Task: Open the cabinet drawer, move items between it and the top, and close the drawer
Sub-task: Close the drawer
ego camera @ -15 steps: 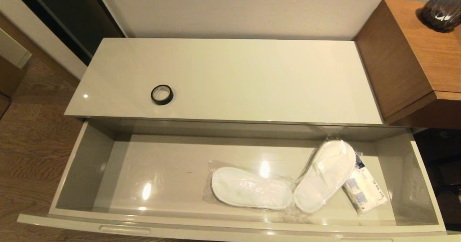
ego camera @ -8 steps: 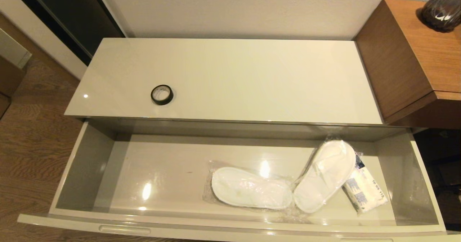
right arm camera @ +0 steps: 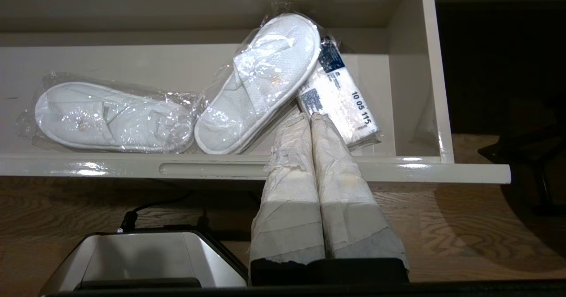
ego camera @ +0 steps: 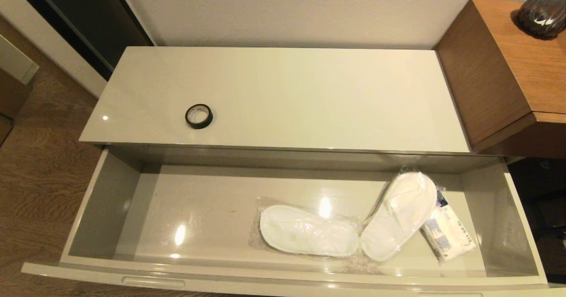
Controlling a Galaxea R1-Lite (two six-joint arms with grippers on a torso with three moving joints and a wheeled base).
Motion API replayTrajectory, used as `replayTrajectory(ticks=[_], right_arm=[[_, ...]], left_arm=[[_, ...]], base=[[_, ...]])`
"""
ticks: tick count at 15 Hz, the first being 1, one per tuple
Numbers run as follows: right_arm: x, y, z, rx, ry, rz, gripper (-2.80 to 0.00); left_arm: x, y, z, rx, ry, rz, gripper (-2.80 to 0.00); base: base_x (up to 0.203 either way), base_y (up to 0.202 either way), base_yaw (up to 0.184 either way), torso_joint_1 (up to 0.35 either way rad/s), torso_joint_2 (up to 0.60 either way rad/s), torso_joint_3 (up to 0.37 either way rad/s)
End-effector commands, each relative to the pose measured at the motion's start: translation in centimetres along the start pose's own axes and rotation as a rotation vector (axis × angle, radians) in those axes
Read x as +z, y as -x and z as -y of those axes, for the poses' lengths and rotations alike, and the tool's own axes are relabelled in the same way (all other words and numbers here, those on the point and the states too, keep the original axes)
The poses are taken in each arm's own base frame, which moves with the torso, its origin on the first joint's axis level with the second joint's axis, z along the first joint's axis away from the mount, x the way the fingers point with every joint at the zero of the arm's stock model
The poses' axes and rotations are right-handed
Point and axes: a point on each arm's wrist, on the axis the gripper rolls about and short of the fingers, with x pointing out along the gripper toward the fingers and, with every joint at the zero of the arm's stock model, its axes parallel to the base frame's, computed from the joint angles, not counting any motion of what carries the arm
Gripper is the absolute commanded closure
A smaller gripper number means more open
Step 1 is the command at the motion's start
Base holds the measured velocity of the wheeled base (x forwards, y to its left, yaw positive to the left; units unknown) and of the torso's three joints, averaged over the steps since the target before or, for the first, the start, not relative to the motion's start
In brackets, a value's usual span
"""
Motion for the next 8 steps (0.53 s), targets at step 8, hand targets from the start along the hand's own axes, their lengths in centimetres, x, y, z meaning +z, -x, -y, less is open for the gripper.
replayTrajectory(ticks=[8], right_arm=[[-0.04, -0.02, 0.0, 0.002, 0.001, -0.003, 0.0]], left_arm=[[-0.14, 0.27, -0.01, -0.001, 0.001, 0.034, 0.0]], base=[[0.0, 0.0, 0.0, 0.0, 0.0, 0.0]])
